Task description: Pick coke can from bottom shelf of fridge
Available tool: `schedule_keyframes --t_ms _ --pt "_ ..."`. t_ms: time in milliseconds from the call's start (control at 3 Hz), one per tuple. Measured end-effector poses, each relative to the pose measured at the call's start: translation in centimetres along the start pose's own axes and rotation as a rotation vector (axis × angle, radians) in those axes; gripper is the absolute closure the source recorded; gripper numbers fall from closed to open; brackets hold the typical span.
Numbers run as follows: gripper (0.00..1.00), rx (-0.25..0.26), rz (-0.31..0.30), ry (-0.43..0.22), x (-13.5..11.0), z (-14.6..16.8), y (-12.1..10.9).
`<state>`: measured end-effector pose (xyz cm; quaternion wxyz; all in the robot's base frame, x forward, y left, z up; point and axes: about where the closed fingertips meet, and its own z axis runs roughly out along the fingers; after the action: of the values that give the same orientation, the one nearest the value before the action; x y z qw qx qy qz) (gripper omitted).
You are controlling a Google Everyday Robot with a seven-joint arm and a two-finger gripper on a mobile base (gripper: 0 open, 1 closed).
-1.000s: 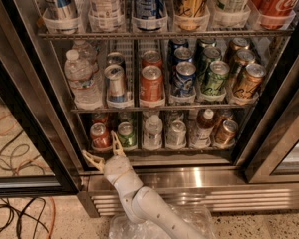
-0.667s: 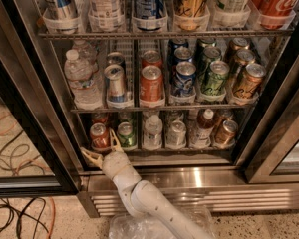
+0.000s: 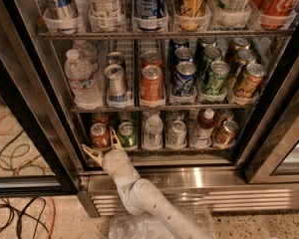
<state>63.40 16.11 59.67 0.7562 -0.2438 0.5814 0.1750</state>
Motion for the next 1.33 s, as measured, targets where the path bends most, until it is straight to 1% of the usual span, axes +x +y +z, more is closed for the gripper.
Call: schedule_keyframes --t_ms 333,667,1333 --pt "0.27 0.025 -0.001 0.002 0.33 0.42 -0.62" --pt "0.45 0.025 -0.001 0.002 0.34 0.42 -0.62" --pt "0.91 0.025 -0.001 0.002 0.33 0.42 -0.62"
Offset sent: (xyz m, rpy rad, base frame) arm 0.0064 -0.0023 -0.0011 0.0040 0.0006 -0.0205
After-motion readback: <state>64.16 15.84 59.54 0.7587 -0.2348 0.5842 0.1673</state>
